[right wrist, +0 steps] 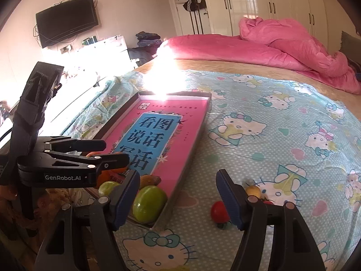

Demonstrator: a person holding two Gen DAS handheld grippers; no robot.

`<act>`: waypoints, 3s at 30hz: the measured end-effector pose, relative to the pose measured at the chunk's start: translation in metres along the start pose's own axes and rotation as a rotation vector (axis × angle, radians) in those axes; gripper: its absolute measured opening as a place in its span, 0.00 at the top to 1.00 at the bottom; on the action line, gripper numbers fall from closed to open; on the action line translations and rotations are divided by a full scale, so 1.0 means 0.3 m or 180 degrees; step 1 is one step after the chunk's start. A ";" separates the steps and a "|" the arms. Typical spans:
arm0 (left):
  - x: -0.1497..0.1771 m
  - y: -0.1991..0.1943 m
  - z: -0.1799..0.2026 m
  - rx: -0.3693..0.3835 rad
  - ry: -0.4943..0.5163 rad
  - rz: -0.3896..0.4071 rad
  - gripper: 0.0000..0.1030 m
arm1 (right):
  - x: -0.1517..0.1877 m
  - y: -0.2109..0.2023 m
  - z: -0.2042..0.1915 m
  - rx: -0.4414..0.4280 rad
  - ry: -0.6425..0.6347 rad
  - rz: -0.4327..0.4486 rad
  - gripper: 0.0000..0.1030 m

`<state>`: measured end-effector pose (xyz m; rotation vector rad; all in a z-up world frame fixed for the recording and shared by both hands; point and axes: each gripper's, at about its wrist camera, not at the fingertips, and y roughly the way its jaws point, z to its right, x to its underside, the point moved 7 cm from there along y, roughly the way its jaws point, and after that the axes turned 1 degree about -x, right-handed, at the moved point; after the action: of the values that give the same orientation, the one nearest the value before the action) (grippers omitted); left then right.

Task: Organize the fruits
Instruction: 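Move both open tools away from the workbook toward the red tomatoes, then grasp a red tomato with the left tool while the right tool grasps another tomato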

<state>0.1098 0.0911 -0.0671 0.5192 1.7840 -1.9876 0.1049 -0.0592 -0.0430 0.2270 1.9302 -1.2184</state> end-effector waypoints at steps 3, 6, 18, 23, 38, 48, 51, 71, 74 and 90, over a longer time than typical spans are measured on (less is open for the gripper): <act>0.002 -0.007 0.026 0.0032 0.0028 0.0021 0.32 | 0.007 -0.019 0.025 0.0025 0.0042 0.0008 0.33; 0.002 -0.013 0.048 0.0074 0.0040 0.0035 0.32 | 0.010 -0.038 0.049 0.0064 0.0069 0.0027 0.33; 0.000 -0.041 0.088 0.0138 0.0070 0.0114 0.32 | 0.015 -0.099 0.124 0.0172 0.0195 0.0093 0.32; -0.001 -0.050 0.095 0.0146 0.0089 0.0137 0.32 | 0.027 -0.120 0.158 0.0234 0.0225 0.0093 0.32; -0.001 -0.069 0.145 0.0184 0.0219 0.0183 0.32 | 0.054 -0.176 0.273 0.0453 0.0385 0.0093 0.32; 0.002 -0.069 0.192 0.0226 0.0327 0.0179 0.32 | 0.076 -0.185 0.353 0.0702 0.0374 -0.0009 0.32; 0.006 -0.066 0.215 0.0246 0.0380 0.0163 0.32 | 0.086 -0.182 0.368 0.0689 0.0429 -0.0048 0.32; 0.043 0.001 0.362 0.0316 0.0890 -0.0043 0.32 | 0.169 -0.081 0.405 0.0694 0.0479 -0.0492 0.32; 0.054 0.025 0.397 0.0327 0.1029 -0.0122 0.32 | 0.178 -0.063 0.405 0.0717 0.0434 -0.0548 0.32; 0.070 0.134 0.519 0.0472 0.1575 -0.0463 0.44 | 0.192 -0.013 0.430 0.0634 0.0505 -0.0654 0.37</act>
<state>0.1140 -0.0684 -0.0951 1.0305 2.0066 -2.2447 0.1359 -0.1815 -0.1067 0.2396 2.0053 -1.5731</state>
